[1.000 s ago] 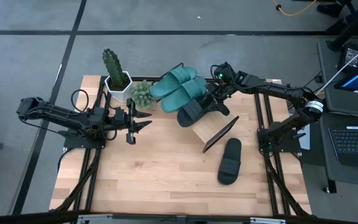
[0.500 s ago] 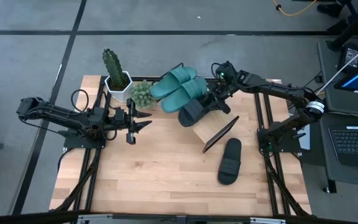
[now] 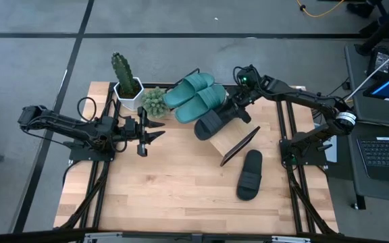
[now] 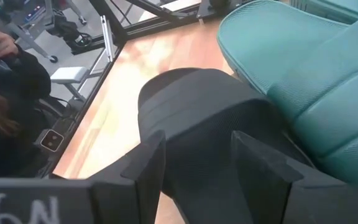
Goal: Pick and place slides into the shelf
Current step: Put the top black slides on the shelf
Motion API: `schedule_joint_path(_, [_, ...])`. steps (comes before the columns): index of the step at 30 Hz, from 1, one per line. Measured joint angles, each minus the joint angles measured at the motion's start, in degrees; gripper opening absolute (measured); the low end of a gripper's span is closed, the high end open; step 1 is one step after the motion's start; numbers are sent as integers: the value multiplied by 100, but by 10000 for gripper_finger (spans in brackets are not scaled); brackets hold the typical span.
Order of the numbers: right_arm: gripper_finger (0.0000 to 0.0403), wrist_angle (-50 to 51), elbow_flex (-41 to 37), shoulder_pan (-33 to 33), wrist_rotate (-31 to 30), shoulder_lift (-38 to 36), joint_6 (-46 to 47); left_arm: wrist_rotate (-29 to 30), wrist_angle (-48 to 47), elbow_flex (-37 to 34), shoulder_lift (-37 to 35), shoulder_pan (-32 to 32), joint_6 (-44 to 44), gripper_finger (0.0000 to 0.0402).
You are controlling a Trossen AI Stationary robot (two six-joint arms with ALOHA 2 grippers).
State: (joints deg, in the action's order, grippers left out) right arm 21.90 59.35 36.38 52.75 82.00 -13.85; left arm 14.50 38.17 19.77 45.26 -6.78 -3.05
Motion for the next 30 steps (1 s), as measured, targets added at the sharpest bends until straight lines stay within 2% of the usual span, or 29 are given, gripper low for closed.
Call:
schedule_joint_path(9, [184, -24, 0, 76, 26, -155, 9, 0, 0, 0, 0, 1, -4, 119])
schedule_joint_path(19, [176, -5, 0, 10, 24, -698, -205, -1, 0, 0, 2, 0, -8, 119])
schedule_joint_path(22, [144, 136, 0, -191, 24, -769, -516, -1, -2, 0, 0, 1, -10, 119])
schedule_joint_path(25, [87, 273, 0, -482, -53, -774, -742, 0, -2, 0, 1, 1, -13, 119])
schedule_joint_path(28, [19, 311, 0, -859, -761, -774, -1020, -2, -2, 0, 2, 1, -24, 119])
schedule_joint_path(30, [11, 309, 0, -1136, -1351, -774, -1149, 0, -6, 0, 2, -1, -26, 119])
